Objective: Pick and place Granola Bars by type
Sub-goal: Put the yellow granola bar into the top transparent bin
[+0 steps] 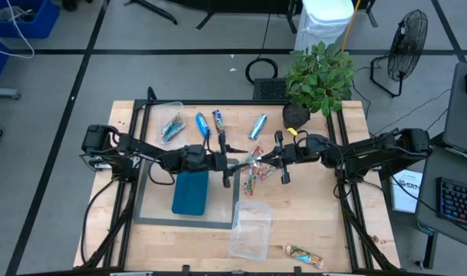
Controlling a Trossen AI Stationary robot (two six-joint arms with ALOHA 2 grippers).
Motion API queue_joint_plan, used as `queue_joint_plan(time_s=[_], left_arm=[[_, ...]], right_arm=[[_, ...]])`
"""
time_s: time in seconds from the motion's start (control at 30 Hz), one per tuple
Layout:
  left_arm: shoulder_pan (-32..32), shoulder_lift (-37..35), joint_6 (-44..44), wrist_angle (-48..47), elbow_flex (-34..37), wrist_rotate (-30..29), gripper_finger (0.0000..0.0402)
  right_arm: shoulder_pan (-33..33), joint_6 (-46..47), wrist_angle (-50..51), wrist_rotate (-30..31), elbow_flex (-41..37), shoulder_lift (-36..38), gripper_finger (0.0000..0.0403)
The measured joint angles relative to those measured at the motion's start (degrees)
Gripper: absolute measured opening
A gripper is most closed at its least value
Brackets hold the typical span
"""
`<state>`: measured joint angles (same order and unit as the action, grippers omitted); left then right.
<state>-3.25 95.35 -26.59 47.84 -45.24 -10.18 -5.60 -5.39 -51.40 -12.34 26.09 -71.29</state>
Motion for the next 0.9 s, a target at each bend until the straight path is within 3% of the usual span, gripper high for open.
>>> queue_joint_plan(time_s=[0.13, 0.33, 0.53, 0.9], left_arm=[[-1.56, -0.50, -3.02, -3.76, 0.01, -2.25, 0.0195], [-3.57, -0.55, -5.28, -1.42, 0.03, -3.36, 0.0204], [-3.26, -0.55, -2.75, 3.04, 0.03, -3.07, 0.0195], [-0.69, -0.53, 2.38, 2.82, 0.01, -1.34, 0.0182]], right_arm=[[-0.45, 0.03, 0.33, -0.01, 0.00, 0.00, 0.0000], [-1.18, 0.02, 0.57, 0.02, 0.00, 0.02, 0.0000], [-1.16, 0.15, -0.24, 0.00, 0.00, 0.02, 0.0000], [-1.16, 0.83, -0.67, 0.00, 0.00, 0.02, 0.0000]])
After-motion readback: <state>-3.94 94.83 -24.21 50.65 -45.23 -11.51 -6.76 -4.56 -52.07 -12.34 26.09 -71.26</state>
